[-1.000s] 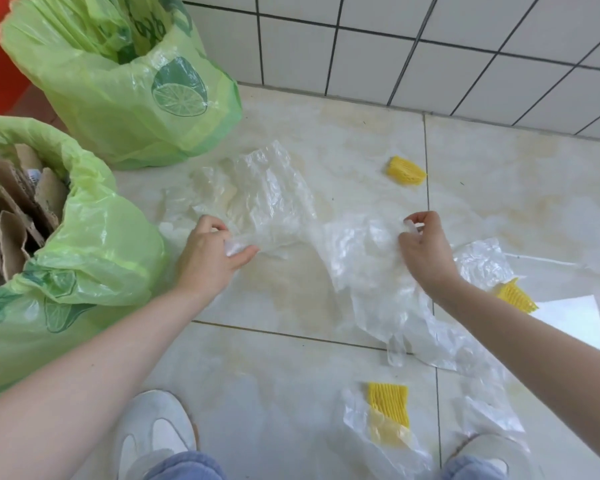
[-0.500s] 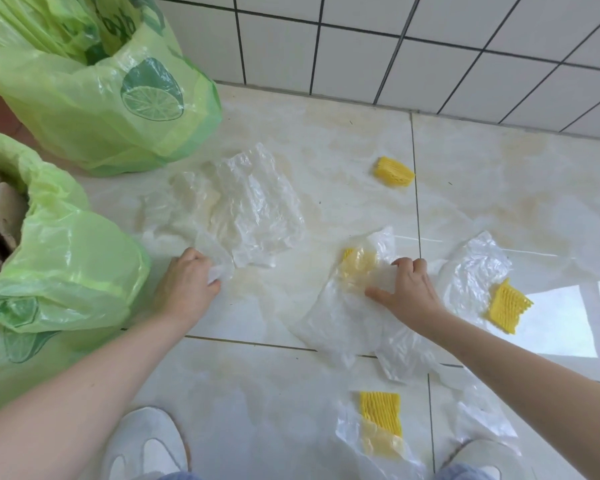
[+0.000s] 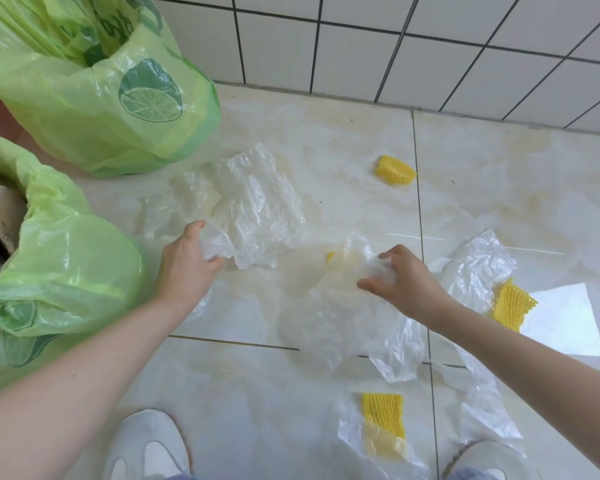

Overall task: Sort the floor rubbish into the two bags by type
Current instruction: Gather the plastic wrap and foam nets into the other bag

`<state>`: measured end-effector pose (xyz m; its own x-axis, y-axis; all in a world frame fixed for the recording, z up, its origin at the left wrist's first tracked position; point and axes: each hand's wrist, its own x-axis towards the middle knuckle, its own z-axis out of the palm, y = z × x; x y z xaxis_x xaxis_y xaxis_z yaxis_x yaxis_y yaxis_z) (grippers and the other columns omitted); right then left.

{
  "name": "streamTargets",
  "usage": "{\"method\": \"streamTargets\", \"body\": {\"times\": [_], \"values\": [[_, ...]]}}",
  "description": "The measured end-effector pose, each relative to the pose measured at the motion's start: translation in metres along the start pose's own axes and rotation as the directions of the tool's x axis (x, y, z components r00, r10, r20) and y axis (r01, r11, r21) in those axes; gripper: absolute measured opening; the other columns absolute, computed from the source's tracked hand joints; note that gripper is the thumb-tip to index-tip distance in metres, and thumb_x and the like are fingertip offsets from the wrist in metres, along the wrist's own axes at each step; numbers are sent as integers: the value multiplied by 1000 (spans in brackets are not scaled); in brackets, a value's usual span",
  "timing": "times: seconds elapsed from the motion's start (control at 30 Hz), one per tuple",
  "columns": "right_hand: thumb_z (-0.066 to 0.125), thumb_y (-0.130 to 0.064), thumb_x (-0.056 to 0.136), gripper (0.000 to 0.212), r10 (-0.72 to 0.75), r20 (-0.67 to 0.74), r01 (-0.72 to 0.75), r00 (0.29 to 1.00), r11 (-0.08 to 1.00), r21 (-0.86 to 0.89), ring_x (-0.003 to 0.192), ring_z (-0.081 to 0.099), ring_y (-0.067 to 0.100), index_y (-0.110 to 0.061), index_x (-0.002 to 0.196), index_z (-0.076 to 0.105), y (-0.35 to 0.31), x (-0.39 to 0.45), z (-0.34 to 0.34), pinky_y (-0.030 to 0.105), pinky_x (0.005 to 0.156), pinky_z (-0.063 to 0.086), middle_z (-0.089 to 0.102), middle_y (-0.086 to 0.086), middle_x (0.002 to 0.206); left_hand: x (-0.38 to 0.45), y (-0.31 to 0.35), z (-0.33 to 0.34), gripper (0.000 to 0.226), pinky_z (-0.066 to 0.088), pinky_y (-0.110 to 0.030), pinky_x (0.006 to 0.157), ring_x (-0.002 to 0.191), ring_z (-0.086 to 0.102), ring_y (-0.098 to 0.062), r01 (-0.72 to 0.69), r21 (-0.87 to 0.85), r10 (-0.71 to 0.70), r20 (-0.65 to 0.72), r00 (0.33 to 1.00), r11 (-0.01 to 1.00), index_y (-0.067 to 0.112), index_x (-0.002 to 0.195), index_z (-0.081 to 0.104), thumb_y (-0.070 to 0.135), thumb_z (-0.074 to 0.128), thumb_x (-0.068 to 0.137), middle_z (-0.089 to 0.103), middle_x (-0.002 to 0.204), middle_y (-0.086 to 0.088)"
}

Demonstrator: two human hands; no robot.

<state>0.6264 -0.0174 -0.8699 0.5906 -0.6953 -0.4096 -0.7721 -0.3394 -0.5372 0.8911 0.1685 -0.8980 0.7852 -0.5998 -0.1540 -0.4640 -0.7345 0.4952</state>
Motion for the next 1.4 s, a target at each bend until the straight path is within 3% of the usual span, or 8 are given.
{"method": "streamTargets", "body": {"times": [0.1,0.4,0.67,0.93,1.03,1.2,1.3,1.4], "values": [[76,-32,78,36,-185,70,191,980,978,-83,94,45,16,-11,104,61,-1,4,5,20,78,31,40,-5,111,19,-3,-4,22,39,-38,79,91,56,-43,-1,71,7,-79,997,997,-8,94,64,7,66,78,59,95,-28],[62,-35,89,39,-183,184,251,966,844,-474,117,36,30,-18,122,50,1,24,22,36,96,44,24,9,140,65,-15,-15,37,41,-45,98,127,43,-37,119,227,-109,-55,993,967,-6,121,54,12,58,89,26,151,-13],[62,-32,88,27,-169,209,247,963,862,-443,108,43,24,-16,110,54,1,31,28,35,83,50,37,3,121,74,-22,1,38,43,-41,99,123,47,-34,16,327,-54,108,993,945,-6,112,60,23,65,87,47,133,-17],[56,-11,85,31,-182,213,224,960,955,-193,67,46,26,-24,69,32,-11,34,28,27,54,33,39,-4,67,59,-11,-2,19,45,-43,79,104,52,-37,-60,521,24,76,997,851,2,101,59,10,64,85,60,106,-19],[61,-12,82,26,-172,154,174,973,985,-1,68,48,25,-24,90,40,-34,36,19,22,54,37,50,-1,74,54,-9,-1,23,45,-44,81,100,56,-41,-44,415,23,57,998,909,-2,102,60,10,65,83,62,103,-23],[67,-9,79,76,-169,97,138,981,953,270,76,57,28,-28,138,22,-77,51,6,33,69,51,57,12,93,44,2,4,18,40,-44,73,87,56,-43,-58,121,70,-97,993,991,1,84,50,4,67,78,58,90,-26],[73,-12,77,89,-62,169,-3,984,933,359,97,61,31,-26,145,17,-92,74,11,41,83,55,57,16,113,43,15,7,25,30,-30,67,83,53,-36,-109,-23,105,-122,987,994,6,88,47,1,69,76,56,92,-18],[76,-14,74,81,38,267,-141,963,913,382,100,60,24,-20,142,31,-98,94,21,30,66,52,54,7,119,42,30,13,35,38,-32,77,92,53,-35,-126,-52,124,-43,991,991,5,103,50,3,71,76,50,108,-15]]}}
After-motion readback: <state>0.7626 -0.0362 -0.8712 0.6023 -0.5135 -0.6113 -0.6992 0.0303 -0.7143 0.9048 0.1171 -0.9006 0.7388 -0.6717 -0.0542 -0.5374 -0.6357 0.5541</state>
